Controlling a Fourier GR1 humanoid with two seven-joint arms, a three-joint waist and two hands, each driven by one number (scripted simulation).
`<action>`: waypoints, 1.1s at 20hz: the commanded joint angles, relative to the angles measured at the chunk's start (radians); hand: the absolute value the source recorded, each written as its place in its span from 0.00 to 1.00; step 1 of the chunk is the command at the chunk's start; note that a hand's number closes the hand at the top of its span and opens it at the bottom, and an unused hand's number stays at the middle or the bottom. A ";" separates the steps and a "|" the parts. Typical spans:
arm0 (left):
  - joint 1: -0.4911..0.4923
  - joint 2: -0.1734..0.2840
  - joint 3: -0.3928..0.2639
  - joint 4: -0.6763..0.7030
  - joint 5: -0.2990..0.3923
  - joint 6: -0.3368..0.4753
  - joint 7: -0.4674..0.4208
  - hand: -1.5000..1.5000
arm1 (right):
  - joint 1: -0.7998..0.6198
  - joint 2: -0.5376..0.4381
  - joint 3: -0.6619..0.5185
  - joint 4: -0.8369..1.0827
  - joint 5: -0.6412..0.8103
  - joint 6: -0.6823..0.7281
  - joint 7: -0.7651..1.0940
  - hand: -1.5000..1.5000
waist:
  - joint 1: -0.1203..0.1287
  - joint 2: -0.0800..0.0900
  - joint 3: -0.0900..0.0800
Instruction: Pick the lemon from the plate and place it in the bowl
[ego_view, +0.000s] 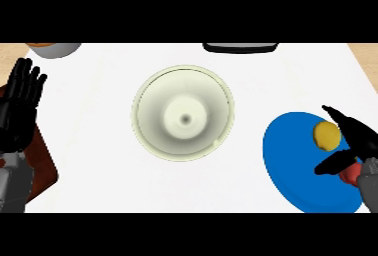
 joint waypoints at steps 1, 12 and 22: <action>-0.072 -0.017 -0.029 -0.036 -0.027 0.051 0.091 0.50 | 0.066 -0.014 -0.019 0.071 0.025 -0.049 -0.092 0.00 | -0.005 0.000 0.000; 0.032 0.003 0.036 0.001 -0.008 -0.044 -0.023 0.50 | -0.061 0.031 -0.010 0.211 0.145 -0.206 -0.177 1.00 | 0.003 0.000 0.000; 0.050 0.005 0.062 -0.004 -0.005 -0.031 0.000 0.50 | 0.331 0.053 0.000 -0.167 0.200 -0.173 0.014 1.00 | -0.072 -0.019 -0.005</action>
